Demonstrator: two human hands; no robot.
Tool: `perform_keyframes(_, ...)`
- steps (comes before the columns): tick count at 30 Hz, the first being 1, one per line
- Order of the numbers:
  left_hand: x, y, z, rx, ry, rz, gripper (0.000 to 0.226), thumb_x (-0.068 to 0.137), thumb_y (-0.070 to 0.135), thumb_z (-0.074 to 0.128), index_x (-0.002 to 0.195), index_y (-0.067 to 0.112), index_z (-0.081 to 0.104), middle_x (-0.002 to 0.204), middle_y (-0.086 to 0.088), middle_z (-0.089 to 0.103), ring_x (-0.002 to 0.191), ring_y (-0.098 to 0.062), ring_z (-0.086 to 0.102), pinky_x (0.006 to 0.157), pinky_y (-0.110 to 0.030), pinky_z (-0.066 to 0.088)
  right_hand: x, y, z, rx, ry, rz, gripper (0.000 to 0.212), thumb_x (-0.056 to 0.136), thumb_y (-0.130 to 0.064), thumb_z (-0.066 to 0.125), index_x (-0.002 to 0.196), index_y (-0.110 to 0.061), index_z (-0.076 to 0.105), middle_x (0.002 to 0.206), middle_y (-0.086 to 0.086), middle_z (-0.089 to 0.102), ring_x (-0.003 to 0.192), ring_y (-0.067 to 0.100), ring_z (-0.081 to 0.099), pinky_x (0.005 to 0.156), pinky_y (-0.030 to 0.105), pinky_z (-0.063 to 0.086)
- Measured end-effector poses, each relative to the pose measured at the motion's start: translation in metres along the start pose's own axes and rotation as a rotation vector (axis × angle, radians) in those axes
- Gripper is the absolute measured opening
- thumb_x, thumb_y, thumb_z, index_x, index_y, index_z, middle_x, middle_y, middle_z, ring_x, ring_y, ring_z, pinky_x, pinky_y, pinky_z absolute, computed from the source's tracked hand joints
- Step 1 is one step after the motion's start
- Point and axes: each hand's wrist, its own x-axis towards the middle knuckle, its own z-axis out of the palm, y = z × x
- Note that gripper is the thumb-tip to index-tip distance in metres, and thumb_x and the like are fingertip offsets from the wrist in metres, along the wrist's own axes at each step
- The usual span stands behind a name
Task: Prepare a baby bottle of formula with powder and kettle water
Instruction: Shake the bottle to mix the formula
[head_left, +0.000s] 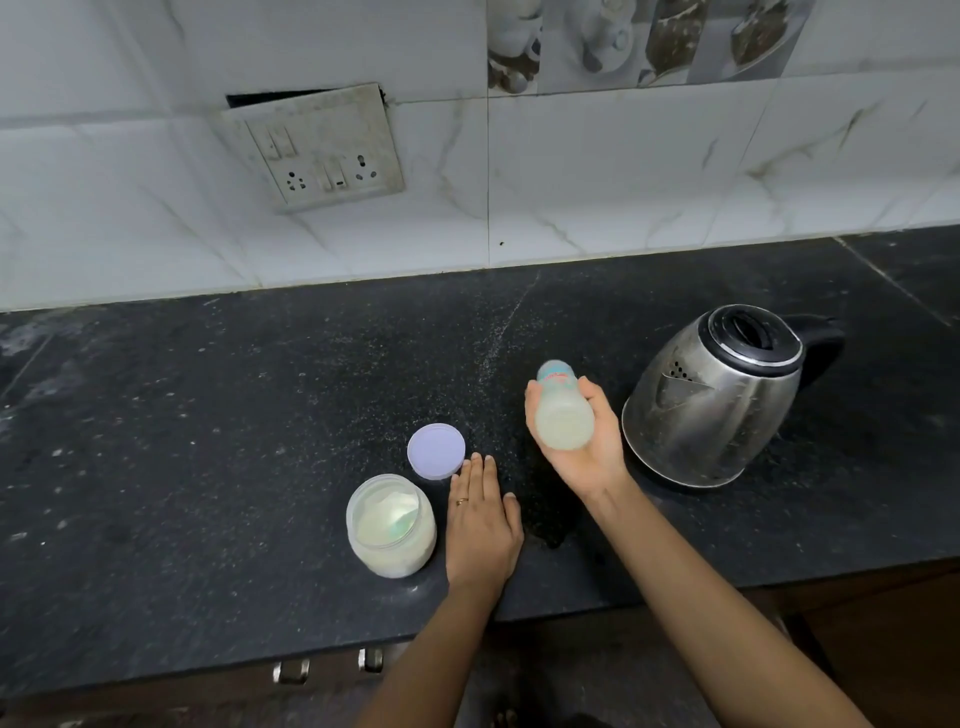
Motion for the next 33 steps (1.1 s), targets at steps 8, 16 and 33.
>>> perform_keyframes(8, 0.001, 0.000, 0.002, 0.010, 0.002, -0.004, 0.057, 0.093, 0.032, 0.030, 0.139, 0.001, 0.045, 0.145, -0.017, 0.045, 0.138, -0.027, 0.037, 0.116, -0.036, 0.016, -0.003, 0.002, 0.003, 0.018, -0.004, 0.025, 0.087, 0.064, -0.007, 0.085, 0.139, -0.001, 0.041, 0.116, 0.022, 0.056, 0.090, 0.031, 0.064, 0.076, 0.044, 0.056)
perform_keyframes(16, 0.000, 0.000, 0.002, 0.011, -0.001, -0.004, 0.057, 0.092, 0.031, 0.030, 0.138, 0.001, 0.045, 0.144, -0.017, 0.045, 0.138, -0.027, 0.037, 0.116, -0.035, 0.015, -0.001, -0.003, 0.003, -0.046, 0.005, -0.013, 0.097, 0.056, -0.007, 0.089, 0.140, -0.005, 0.040, 0.114, 0.019, 0.057, 0.090, 0.029, 0.064, 0.077, 0.043, 0.057)
perform_keyframes(33, 0.000, 0.001, 0.000, -0.009, 0.001, -0.013, 0.059, 0.092, 0.034, 0.027, 0.141, 0.003, 0.043, 0.147, -0.015, 0.042, 0.140, -0.025, 0.033, 0.118, -0.035, 0.015, -0.007, 0.002, -0.002, -0.261, -0.003, 0.137, 0.097, 0.046, -0.035, 0.094, 0.126, -0.002, 0.052, 0.100, 0.018, 0.058, 0.067, 0.021, 0.064, 0.060, 0.031, 0.058)
